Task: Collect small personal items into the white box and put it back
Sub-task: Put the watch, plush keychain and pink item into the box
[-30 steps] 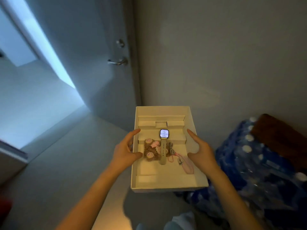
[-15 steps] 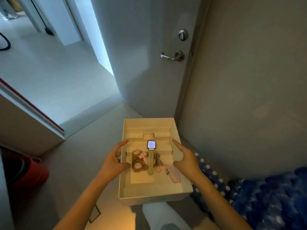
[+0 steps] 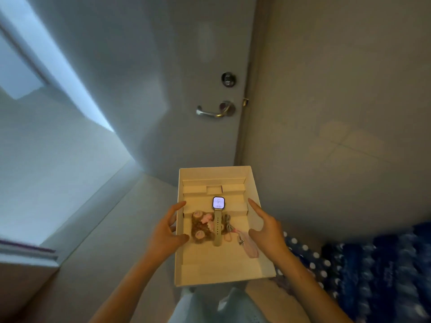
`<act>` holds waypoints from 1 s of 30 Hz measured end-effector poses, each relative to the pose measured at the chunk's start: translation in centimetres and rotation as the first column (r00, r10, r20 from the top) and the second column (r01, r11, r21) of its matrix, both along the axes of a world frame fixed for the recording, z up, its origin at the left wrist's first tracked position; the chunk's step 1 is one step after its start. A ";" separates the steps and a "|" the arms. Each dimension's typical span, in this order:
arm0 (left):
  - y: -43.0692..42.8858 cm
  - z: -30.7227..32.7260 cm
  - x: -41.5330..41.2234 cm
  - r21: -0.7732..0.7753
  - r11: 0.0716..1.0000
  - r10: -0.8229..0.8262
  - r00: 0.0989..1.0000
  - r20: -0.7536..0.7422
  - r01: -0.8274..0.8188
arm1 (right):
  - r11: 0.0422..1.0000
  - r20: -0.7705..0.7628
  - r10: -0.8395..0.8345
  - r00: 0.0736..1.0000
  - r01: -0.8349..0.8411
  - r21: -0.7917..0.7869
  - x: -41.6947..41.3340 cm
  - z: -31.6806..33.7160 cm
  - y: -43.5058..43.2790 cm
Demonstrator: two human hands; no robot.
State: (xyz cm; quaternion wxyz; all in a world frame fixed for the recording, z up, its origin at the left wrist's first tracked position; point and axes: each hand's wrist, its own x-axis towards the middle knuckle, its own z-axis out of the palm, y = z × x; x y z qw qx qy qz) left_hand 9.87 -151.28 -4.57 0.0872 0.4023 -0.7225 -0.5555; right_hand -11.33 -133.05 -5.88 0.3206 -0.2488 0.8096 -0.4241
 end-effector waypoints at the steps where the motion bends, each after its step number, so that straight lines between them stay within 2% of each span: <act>1: -1.2 -0.5 -1.0 -0.006 0.998 -0.059 0.998 -0.005 0.059 | 0.999 -0.001 -0.052 0.999 0.052 0.005 0.0 -0.1 0.0; 4: -4.5 -1.6 -4.0 -0.034 0.965 -0.262 0.965 0.005 0.262 | 0.970 0.005 -0.243 0.970 0.243 0.007 1.0 -0.6 0.3; 7: -7.0 -2.3 -7.4 -0.049 0.883 -0.467 0.884 -0.003 0.466 | 0.892 -0.028 -0.452 0.892 0.452 0.002 3.4 -1.2 0.9; 11: -8.0 -1.9 -11.0 -0.049 0.700 -0.714 0.700 -0.020 0.713 | 0.708 -0.028 -0.706 0.708 0.706 -0.010 8.4 -0.1 1.4; 15: -6.4 -1.6 -13.3 -0.041 0.468 -0.883 0.465 -0.068 0.883 | 0.494 -0.061 -0.868 0.493 0.869 0.002 14.1 0.2 2.9; 20: -0.4 -1.5 -13.2 0.008 0.210 -0.966 0.208 -0.153 0.978 | 0.217 -0.081 -0.973 0.217 0.976 0.012 21.5 0.8 5.6; 23: 3.2 -2.1 -11.7 0.059 0.069 -0.977 0.080 -0.198 0.996 | 0.090 -0.099 -0.991 0.093 0.995 0.035 26.0 0.8 7.1; 27: 7.8 -3.6 -9.3 0.108 -0.055 -0.975 -0.030 -0.220 0.993 | -0.045 -0.126 -0.991 -0.036 0.996 0.073 31.2 -0.7 9.0; 30: 10.5 -5.8 -7.8 0.119 -0.116 -0.973 -0.089 -0.213 0.986 | -0.107 -0.135 -0.986 -0.095 0.991 0.085 34.2 -2.9 10.2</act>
